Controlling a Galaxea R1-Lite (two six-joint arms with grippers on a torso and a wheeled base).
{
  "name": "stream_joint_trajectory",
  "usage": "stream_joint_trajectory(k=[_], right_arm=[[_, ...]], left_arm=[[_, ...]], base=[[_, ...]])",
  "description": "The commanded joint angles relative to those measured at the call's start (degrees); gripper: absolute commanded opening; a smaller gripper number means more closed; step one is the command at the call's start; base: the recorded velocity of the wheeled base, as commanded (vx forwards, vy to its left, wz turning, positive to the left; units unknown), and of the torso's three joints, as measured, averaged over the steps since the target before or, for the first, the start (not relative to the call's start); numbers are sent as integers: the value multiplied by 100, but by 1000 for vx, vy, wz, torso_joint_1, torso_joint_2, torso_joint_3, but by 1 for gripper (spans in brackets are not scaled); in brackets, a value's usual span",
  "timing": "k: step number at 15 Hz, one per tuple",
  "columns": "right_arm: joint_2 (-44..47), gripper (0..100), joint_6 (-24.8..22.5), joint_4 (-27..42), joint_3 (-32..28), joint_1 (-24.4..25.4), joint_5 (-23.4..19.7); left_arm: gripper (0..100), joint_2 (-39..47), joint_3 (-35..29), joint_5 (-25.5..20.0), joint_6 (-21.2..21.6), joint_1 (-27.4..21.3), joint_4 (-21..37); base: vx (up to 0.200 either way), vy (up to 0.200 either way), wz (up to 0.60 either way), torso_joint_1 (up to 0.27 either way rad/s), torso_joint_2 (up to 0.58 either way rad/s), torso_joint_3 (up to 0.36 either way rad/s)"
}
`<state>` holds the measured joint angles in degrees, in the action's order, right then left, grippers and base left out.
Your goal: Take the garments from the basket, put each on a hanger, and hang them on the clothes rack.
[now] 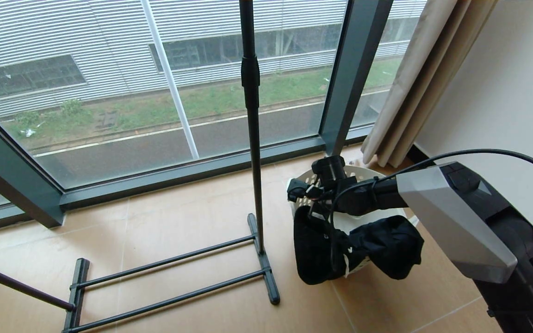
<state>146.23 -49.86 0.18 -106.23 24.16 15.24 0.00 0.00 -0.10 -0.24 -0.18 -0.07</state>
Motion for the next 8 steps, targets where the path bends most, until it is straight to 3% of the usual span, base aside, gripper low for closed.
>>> stream_joint_trajectory(k=[1, 3, 4, 8], right_arm=[[90, 100, 3, 8, -117, 1, -3], [187, 100, 3, 43, -267, 1, 5], [187, 0, 3, 43, -284, 1, -3], [178, 0, 205, 52, -284, 1, -3]], left_arm=[[100, 0, 0, 1, -2, 1, -1], [100, 0, 0, 1, -2, 1, -1], [100, 0, 0, 1, -2, 1, -1], [100, 0, 0, 1, -2, 1, -1]], base=[[0, 0, 0, 0, 0, 0], [0, 0, 0, 0, 0, 0], [0, 0, 0, 0, 0, 0], [0, 0, 0, 0, 0, 0]])
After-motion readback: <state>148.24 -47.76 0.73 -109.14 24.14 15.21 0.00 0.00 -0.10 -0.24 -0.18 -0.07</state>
